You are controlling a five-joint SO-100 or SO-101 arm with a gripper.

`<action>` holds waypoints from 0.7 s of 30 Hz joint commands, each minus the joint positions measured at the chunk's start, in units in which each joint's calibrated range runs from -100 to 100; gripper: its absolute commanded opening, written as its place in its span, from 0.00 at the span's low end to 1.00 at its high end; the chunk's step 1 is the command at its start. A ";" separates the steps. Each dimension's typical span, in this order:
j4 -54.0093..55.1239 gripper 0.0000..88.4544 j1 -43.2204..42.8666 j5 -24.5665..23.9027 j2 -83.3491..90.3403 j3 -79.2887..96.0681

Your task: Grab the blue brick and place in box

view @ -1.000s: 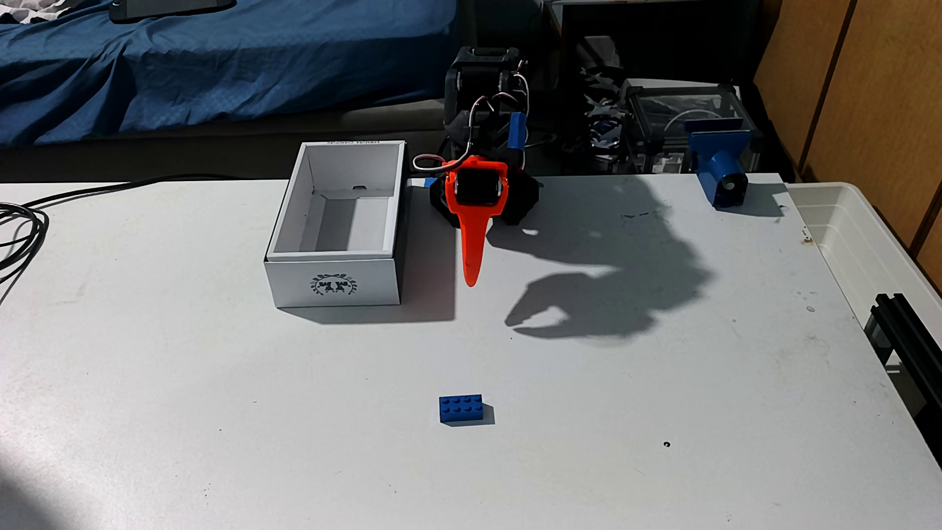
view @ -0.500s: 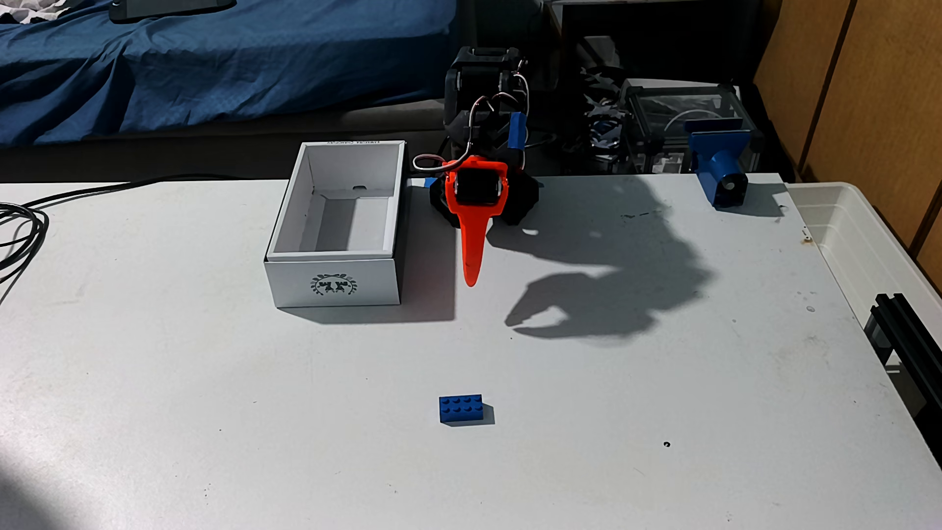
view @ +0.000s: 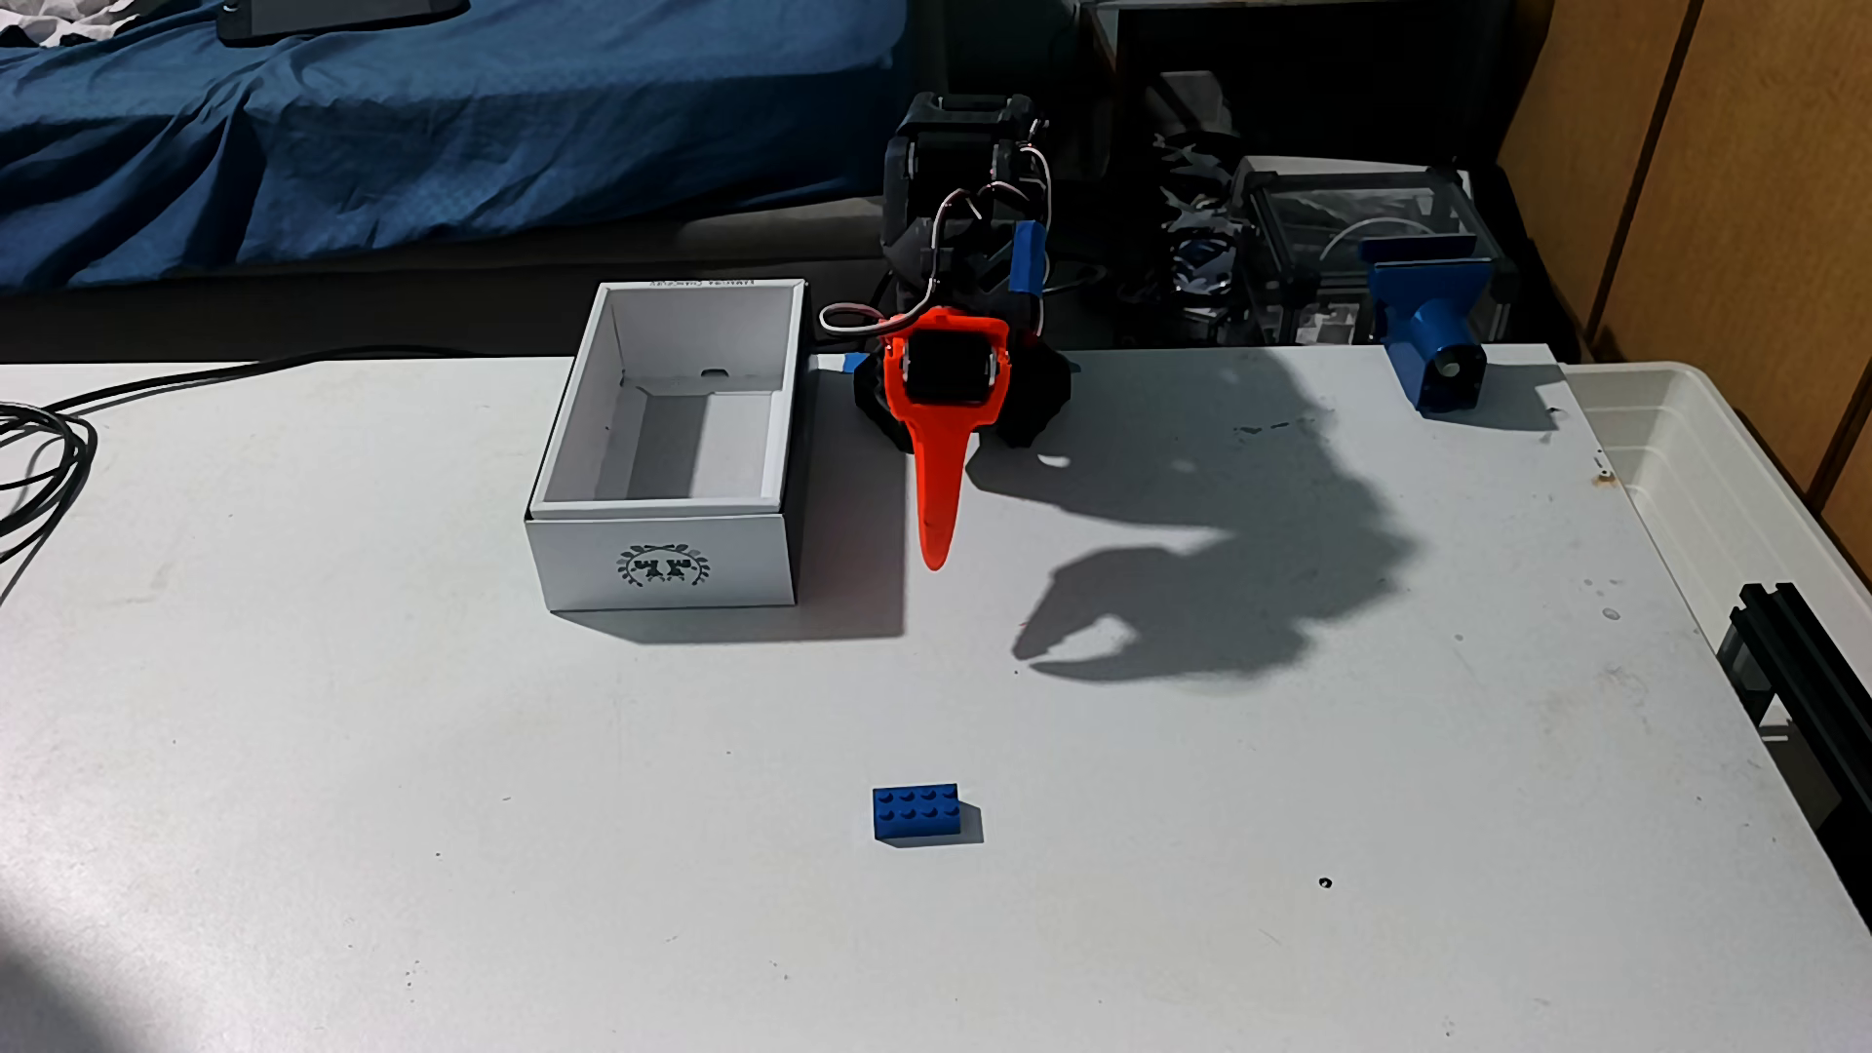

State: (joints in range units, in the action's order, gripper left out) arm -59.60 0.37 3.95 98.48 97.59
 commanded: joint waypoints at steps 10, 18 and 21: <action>0.18 0.01 0.23 0.29 0.34 -0.60; 0.01 0.01 0.23 0.29 0.34 -0.69; 0.01 0.01 -0.22 0.29 0.34 -0.69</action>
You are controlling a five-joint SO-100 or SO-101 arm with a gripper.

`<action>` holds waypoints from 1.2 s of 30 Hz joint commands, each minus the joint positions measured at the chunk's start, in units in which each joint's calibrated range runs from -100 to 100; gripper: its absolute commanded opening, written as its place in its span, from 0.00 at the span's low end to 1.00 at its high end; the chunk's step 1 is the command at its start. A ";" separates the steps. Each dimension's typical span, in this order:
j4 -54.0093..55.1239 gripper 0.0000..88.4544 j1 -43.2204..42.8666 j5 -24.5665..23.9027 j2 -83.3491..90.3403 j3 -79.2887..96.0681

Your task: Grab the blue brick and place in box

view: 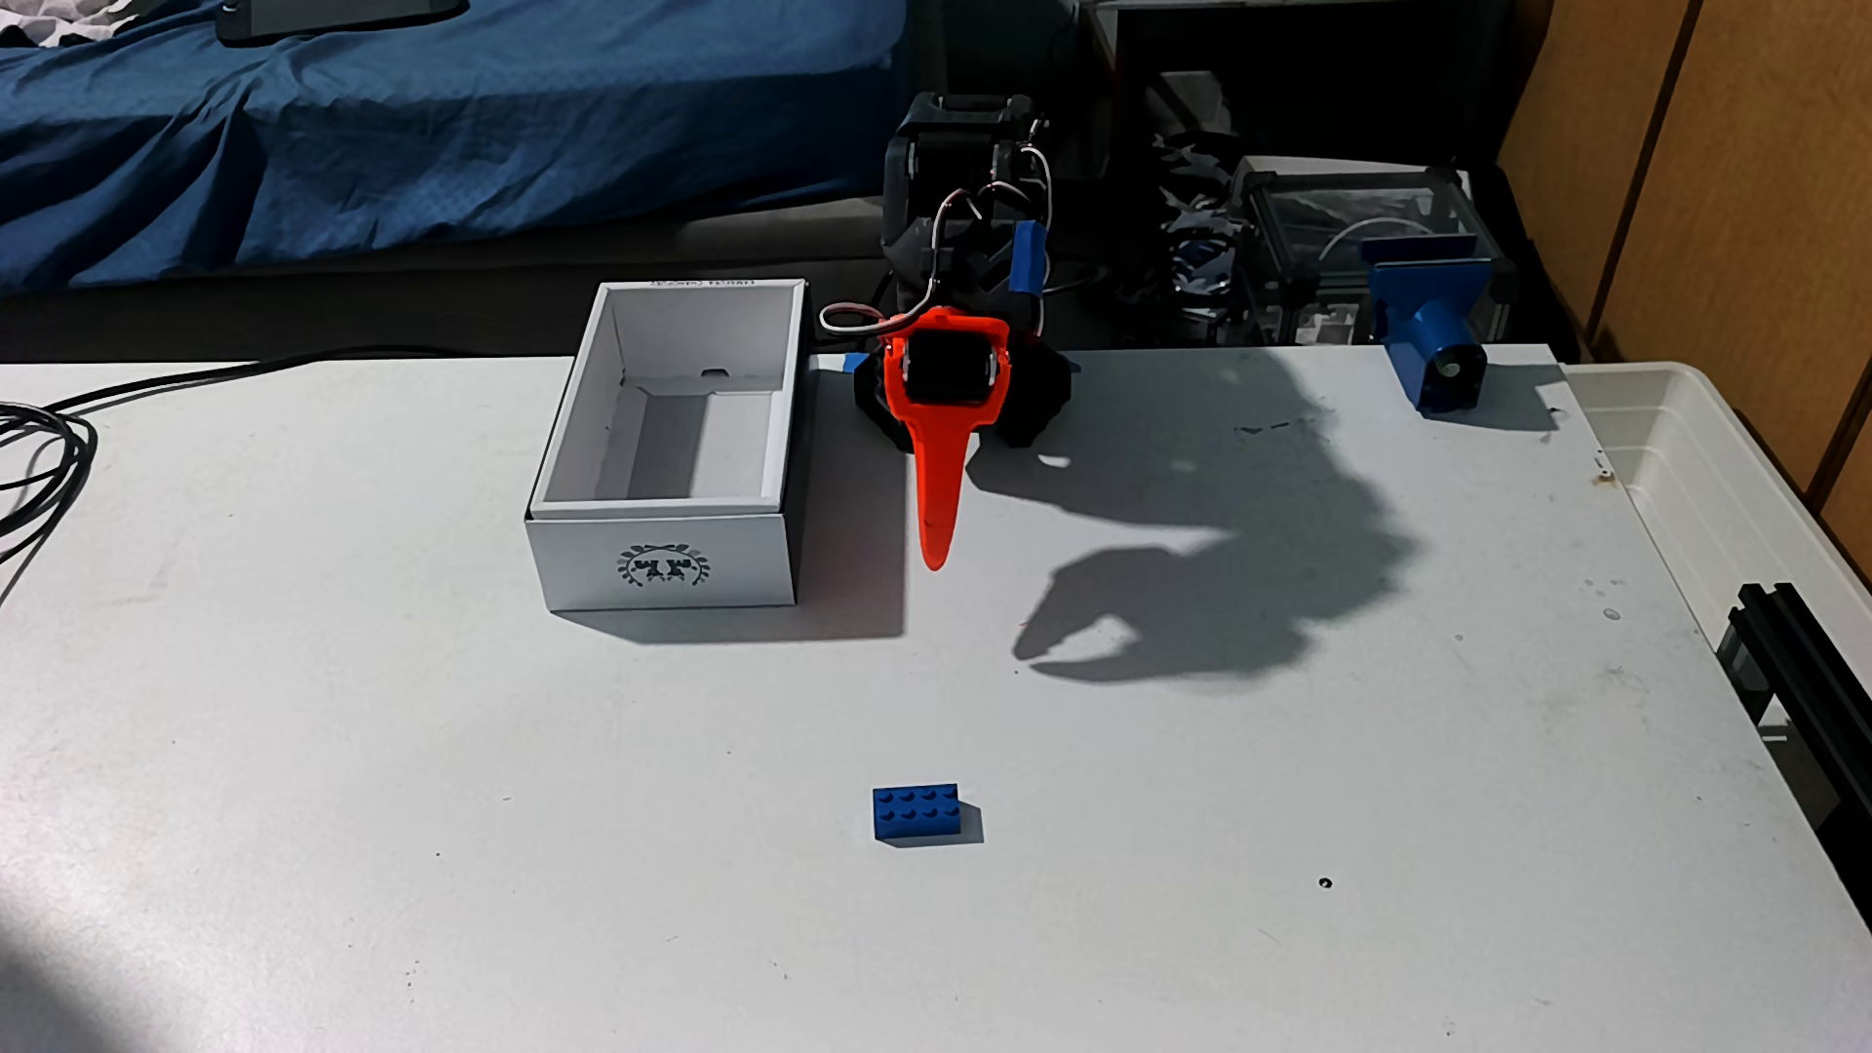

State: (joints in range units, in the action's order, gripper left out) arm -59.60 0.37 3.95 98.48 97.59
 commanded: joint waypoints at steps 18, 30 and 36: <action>-1.71 0.01 0.45 1.29 -0.51 -8.59; -8.26 0.01 0.45 1.34 -0.59 -19.24; -9.73 0.01 1.56 1.66 -0.59 -23.23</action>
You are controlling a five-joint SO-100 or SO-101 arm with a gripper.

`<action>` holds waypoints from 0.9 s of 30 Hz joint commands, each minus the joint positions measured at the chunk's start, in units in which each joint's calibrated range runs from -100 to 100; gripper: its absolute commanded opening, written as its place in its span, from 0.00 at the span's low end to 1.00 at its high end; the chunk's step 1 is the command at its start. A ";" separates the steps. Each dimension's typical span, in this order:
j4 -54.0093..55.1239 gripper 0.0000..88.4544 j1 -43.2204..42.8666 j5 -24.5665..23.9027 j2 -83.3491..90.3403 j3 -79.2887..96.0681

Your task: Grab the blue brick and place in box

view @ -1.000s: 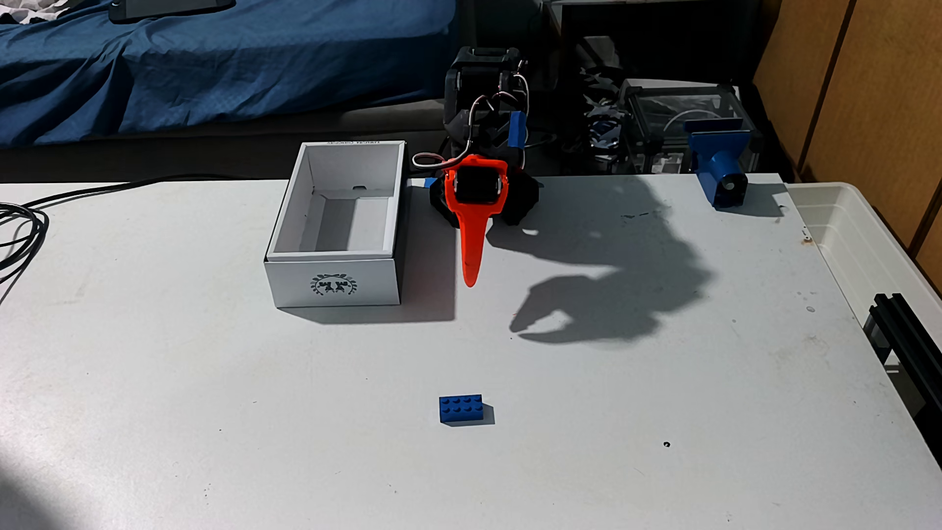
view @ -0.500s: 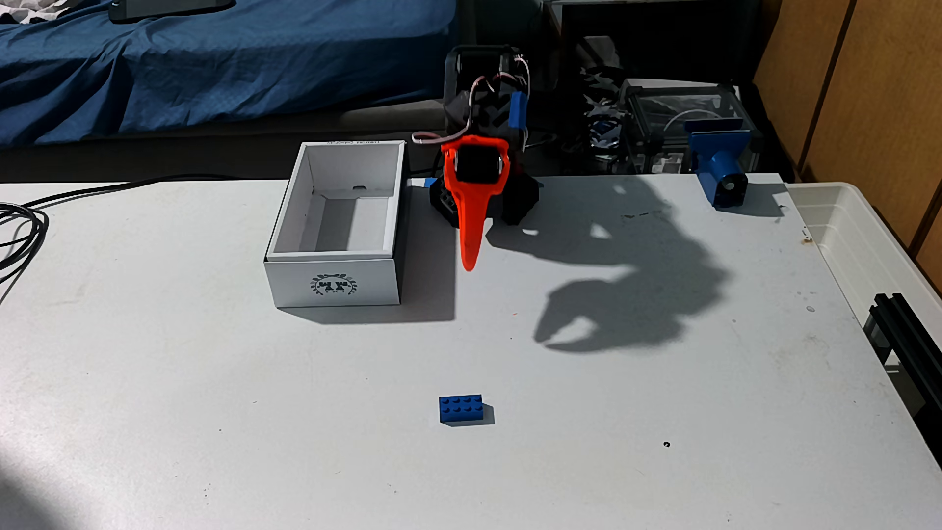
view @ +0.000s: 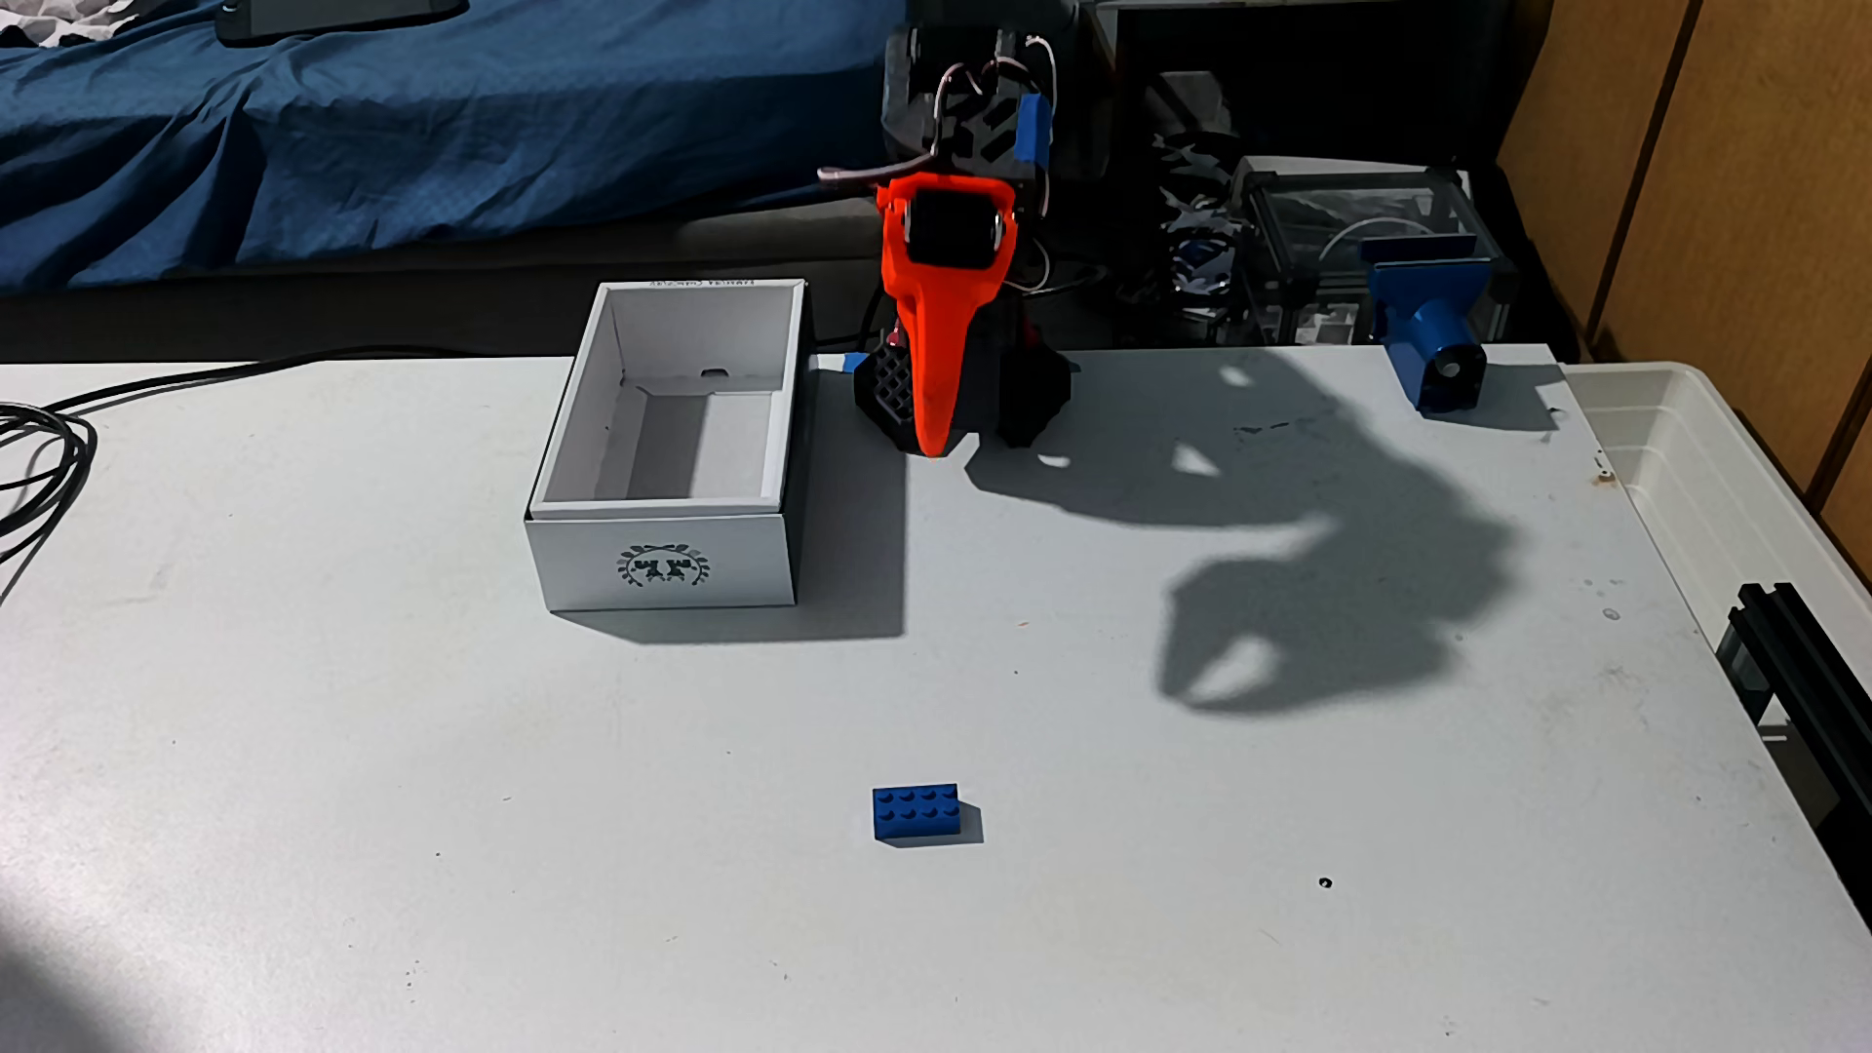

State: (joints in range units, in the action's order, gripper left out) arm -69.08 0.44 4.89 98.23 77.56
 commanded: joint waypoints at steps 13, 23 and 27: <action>0.71 0.01 4.24 2.97 -9.14 -9.50; 0.28 0.01 3.72 2.50 -35.77 -25.47; 0.62 0.01 3.20 2.34 -44.99 -29.02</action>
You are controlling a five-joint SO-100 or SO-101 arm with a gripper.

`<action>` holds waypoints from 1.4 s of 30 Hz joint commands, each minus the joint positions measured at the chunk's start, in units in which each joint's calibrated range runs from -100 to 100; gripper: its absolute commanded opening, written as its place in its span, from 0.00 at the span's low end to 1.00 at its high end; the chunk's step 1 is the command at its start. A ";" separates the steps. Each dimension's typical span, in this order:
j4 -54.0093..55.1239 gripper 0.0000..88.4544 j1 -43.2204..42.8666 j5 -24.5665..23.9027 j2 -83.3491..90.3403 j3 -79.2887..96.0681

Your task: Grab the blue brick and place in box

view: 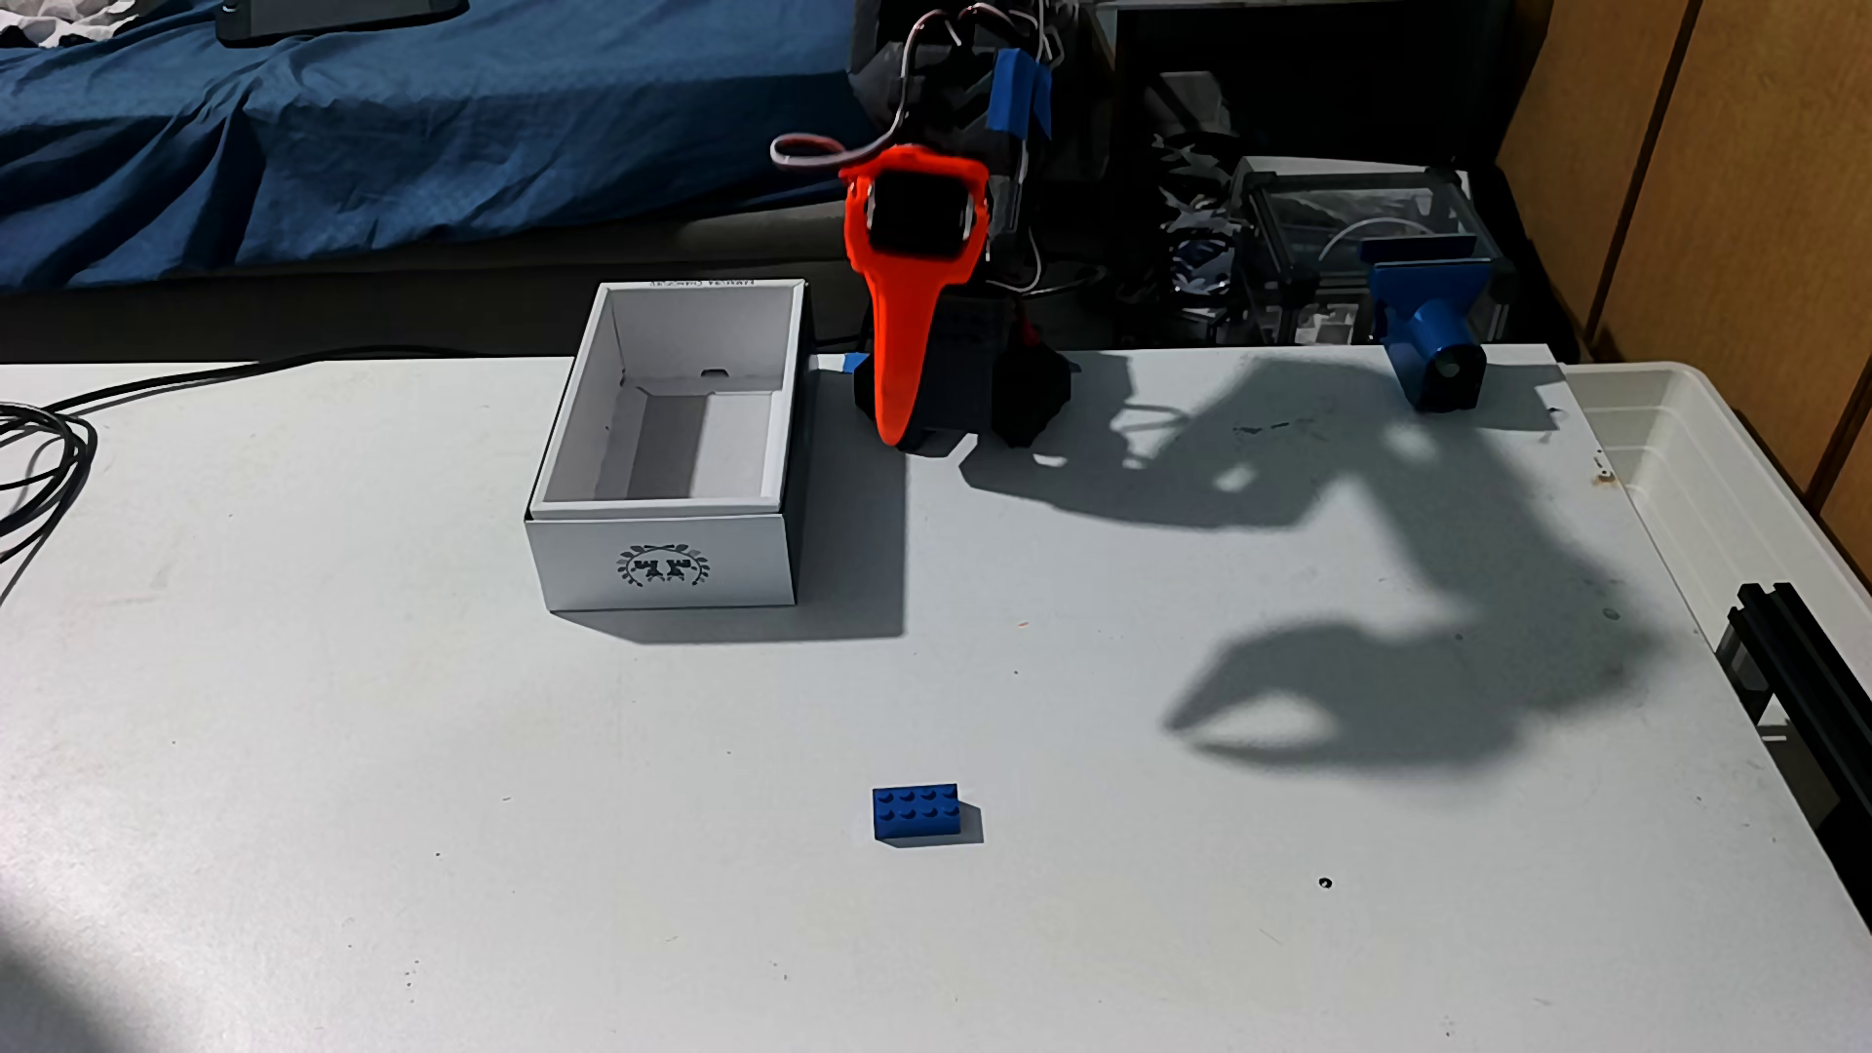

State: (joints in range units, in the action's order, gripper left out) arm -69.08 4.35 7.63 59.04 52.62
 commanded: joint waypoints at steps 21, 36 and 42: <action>8.46 0.01 -7.62 -0.55 -28.80 -8.43; 8.81 0.13 -3.54 -2.29 -37.26 -14.64; 8.81 0.13 -1.61 -2.45 -40.39 -16.24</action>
State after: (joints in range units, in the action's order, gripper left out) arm -60.12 1.85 5.42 19.51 39.20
